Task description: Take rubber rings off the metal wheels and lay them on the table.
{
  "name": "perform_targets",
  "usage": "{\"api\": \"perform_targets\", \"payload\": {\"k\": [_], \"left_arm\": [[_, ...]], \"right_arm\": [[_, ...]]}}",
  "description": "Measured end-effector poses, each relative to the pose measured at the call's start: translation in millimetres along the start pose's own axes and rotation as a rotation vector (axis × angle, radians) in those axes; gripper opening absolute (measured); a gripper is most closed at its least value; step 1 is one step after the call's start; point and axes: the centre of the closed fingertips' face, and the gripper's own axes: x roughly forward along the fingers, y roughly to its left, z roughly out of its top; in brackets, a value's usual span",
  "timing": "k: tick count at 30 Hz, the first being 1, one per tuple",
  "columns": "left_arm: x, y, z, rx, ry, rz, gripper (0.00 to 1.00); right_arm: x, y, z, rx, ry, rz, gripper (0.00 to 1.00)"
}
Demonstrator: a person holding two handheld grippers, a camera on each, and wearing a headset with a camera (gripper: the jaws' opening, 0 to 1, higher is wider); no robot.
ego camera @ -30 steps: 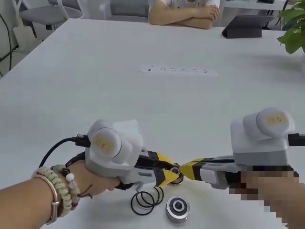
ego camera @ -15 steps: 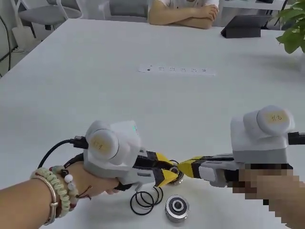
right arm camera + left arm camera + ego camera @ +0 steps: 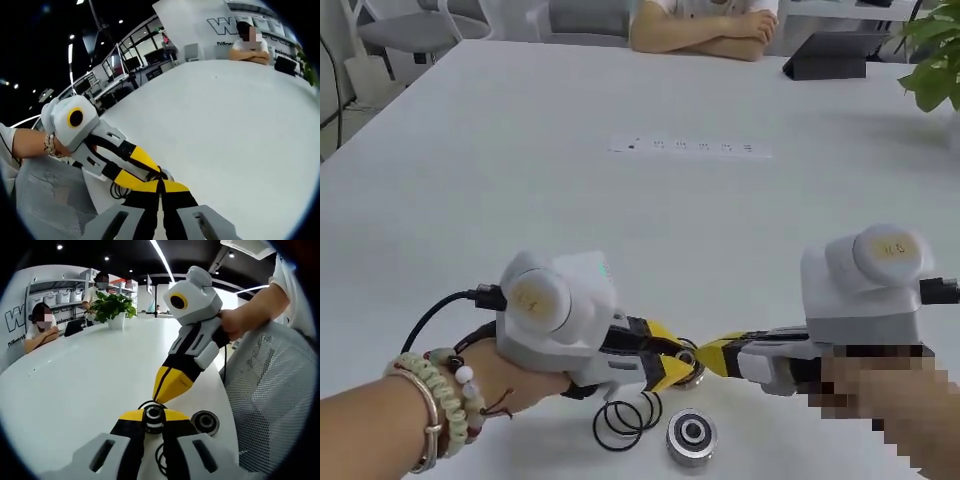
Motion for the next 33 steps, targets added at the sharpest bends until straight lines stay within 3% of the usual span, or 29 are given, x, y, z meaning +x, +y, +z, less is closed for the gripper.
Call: {"api": "perform_targets", "payload": {"k": [9,17,23,33], "left_arm": [[0.5,-0.9,0.3,0.026,0.014,0.012,0.08],[-0.2,-3.5,1.1,-0.006,0.037,-0.006,0.12],[-5.5,-5.7,16.9,-0.018,-0.007,-0.024,0.12],[-18.4,-4.1,33.9,0.05,-0.017,-0.029,0.14]], "right_arm": [[-0.4,-2.0,-1.9,0.019,0.003,-0.003,0.0],[-0.9,-2.6,-2.2,0.029,0.002,-0.004,0.0],[-2.6,-5.4,0.5,0.037,-0.01,-0.009,0.0],[-4.9,-8.6,4.8,0.048,-0.028,-0.017,0.0]]}}
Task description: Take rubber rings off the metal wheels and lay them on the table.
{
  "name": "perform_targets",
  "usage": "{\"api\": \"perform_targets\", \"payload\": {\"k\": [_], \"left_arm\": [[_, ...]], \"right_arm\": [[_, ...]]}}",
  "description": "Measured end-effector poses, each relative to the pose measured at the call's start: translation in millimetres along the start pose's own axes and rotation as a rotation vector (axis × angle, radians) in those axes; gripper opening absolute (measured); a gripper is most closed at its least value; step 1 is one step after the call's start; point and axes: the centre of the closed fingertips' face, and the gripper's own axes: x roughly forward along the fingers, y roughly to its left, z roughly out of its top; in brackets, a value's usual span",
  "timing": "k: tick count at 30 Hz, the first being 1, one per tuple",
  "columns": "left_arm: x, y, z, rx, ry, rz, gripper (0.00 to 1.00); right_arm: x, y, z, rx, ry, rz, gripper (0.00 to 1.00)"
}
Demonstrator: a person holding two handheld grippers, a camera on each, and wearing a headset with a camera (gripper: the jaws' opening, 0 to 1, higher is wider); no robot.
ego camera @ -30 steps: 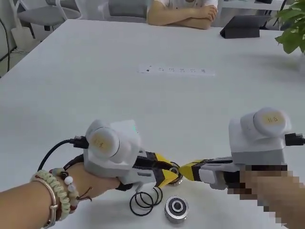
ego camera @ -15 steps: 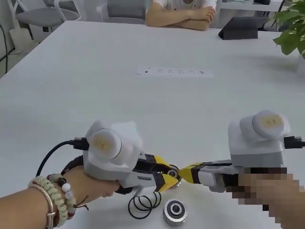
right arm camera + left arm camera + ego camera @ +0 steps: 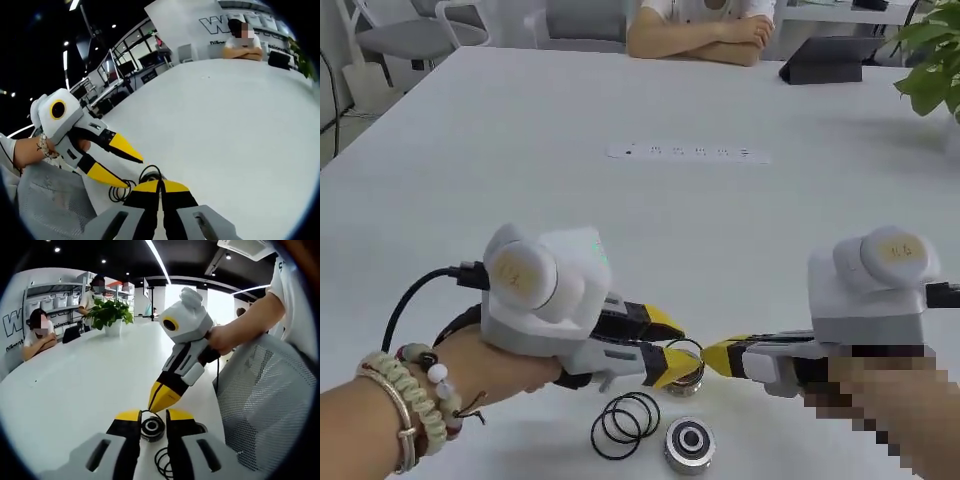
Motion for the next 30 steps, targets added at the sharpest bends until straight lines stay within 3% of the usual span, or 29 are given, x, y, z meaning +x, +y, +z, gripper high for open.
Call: {"api": "perform_targets", "payload": {"k": [9,16,21,24,30], "left_arm": [[-20.5,1.3,21.5,0.014,-0.041,-0.016,0.22],[-46.4,14.4,39.4,-0.007,-0.1,0.033,0.33],[-58.7,16.6,44.2,0.012,-0.101,0.039,0.45],[-67.1,13.0,48.3,0.002,-0.104,0.024,0.53],[-87.3,4.1,51.5,0.054,-0.096,0.039,0.67]], "right_arm": [[-4.6,-1.8,7.5,0.022,-0.03,-0.004,0.0],[-7.1,0.9,13.8,0.019,-0.05,0.004,0.0],[-8.8,5.0,17.3,0.021,-0.064,0.015,0.0],[-8.9,7.8,17.8,0.017,-0.066,0.022,0.0],[-8.4,17.9,19.6,0.012,-0.073,0.057,0.0]]}}
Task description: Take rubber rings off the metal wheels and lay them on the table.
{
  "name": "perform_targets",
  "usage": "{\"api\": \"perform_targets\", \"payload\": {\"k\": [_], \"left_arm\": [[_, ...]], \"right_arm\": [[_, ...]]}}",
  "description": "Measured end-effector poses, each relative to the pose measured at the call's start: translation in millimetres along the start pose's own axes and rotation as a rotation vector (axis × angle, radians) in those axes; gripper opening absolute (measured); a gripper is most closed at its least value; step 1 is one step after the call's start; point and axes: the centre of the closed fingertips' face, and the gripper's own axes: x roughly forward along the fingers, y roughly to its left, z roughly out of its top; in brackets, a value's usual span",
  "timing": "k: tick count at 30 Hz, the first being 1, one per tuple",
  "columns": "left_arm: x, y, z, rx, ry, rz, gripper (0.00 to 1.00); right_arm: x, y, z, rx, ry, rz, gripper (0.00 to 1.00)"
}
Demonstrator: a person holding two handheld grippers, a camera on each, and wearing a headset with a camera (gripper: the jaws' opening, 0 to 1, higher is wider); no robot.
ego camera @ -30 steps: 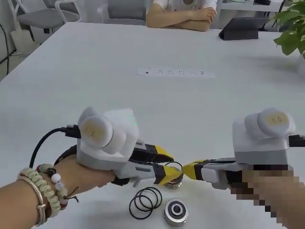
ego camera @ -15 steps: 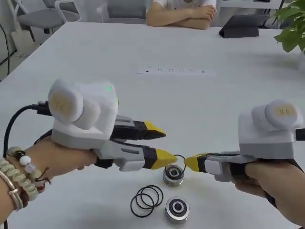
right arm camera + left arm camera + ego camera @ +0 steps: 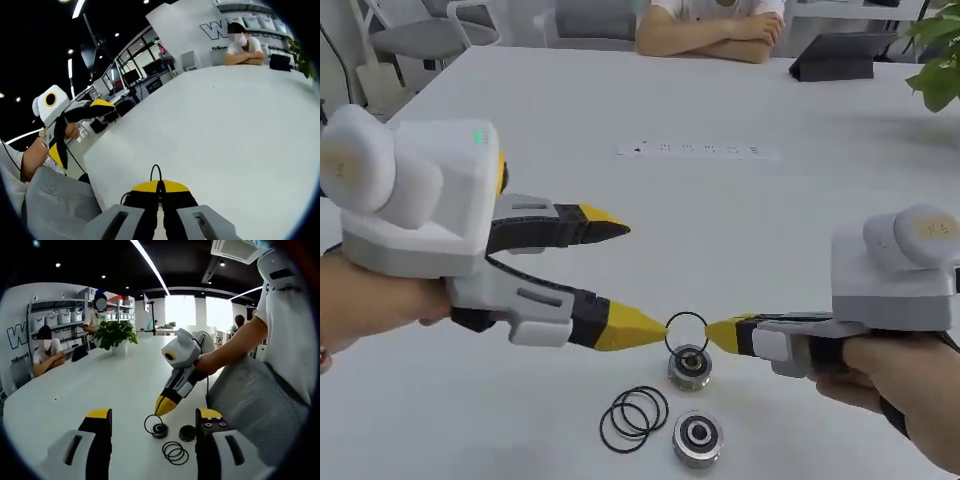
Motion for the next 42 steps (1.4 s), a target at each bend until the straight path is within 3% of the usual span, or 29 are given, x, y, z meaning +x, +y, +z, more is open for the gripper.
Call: {"api": "perform_targets", "payload": {"k": [3,7,10,15,18,24,29,42], "left_arm": [[-10.7,0.2,-7.8,-0.014,0.036,0.027,0.75],[-25.0,-2.8,-18.6,-0.026,0.063,0.046,0.78],[-34.3,-7.0,-24.3,-0.057,0.058,0.052,0.8],[-49.4,-7.0,-36.2,-0.081,0.064,0.111,0.84],[-58.5,-6.3,-47.3,-0.129,0.086,0.152,0.88],[-74.3,-11.6,-65.8,-0.168,0.099,0.203,0.94],[-81.3,-21.9,-81.8,-0.218,0.116,0.217,0.98],[-87.5,-36.5,-102.2,-0.315,0.118,0.258,0.98]], "right_arm": [[1.1,5.3,-0.2,-0.003,0.003,0.015,0.0],[2.8,11.4,-0.8,-0.008,0.008,0.036,0.0],[4.0,17.3,-1.9,-0.008,0.015,0.057,0.0],[5.5,25.2,-5.0,-0.008,0.031,0.085,0.0],[7.2,30.5,-9.9,0.008,0.055,0.115,0.0],[12.8,34.6,-21.8,-0.005,0.107,0.132,0.0],[15.6,37.6,-31.8,0.006,0.148,0.152,0.0],[18.6,36.3,-47.0,0.013,0.208,0.149,0.0]]}}
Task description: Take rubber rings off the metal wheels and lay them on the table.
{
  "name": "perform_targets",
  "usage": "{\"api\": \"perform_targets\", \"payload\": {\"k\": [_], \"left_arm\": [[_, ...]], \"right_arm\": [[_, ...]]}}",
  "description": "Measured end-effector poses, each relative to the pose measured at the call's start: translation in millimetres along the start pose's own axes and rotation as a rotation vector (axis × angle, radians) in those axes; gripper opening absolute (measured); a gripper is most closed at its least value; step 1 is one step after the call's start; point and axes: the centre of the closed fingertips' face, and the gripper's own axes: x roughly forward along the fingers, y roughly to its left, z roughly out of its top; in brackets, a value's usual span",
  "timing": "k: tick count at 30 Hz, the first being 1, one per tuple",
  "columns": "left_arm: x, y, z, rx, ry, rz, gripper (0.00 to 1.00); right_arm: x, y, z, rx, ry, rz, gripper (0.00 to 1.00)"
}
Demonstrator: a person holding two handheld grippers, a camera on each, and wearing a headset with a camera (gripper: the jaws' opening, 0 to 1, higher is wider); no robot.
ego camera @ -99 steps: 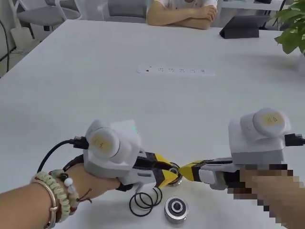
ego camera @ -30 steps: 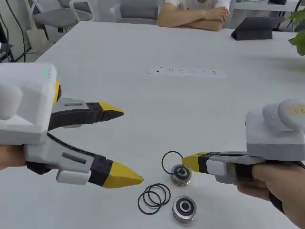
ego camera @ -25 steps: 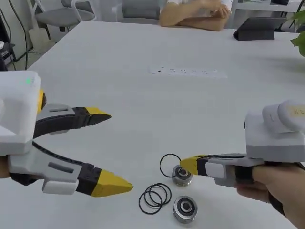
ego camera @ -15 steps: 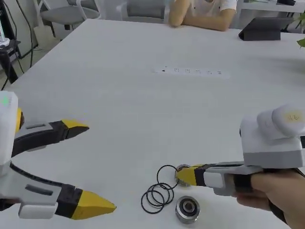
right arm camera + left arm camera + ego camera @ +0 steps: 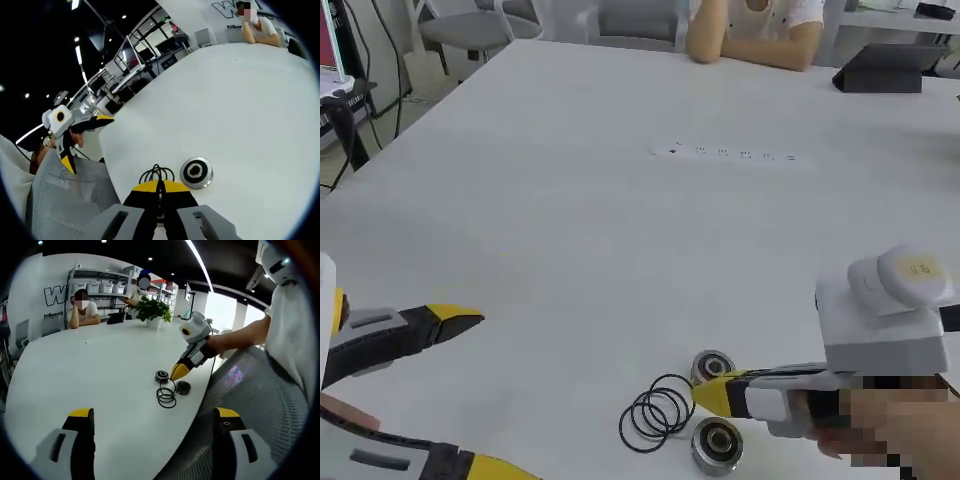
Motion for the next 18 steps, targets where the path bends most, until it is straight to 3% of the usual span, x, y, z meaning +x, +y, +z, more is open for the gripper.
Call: {"api": "perform_targets", "payload": {"k": [8,18], "left_arm": [[-2.5,1.8,-2.4,-0.027,-0.004,0.021,0.96],[3.7,-4.5,-7.4,-0.036,0.013,0.005,0.95]], "right_arm": [[2.7,-11.0,-8.1,0.018,0.037,-0.039,0.0],[4.3,-14.7,-9.3,-0.015,0.045,-0.065,0.01]]}}
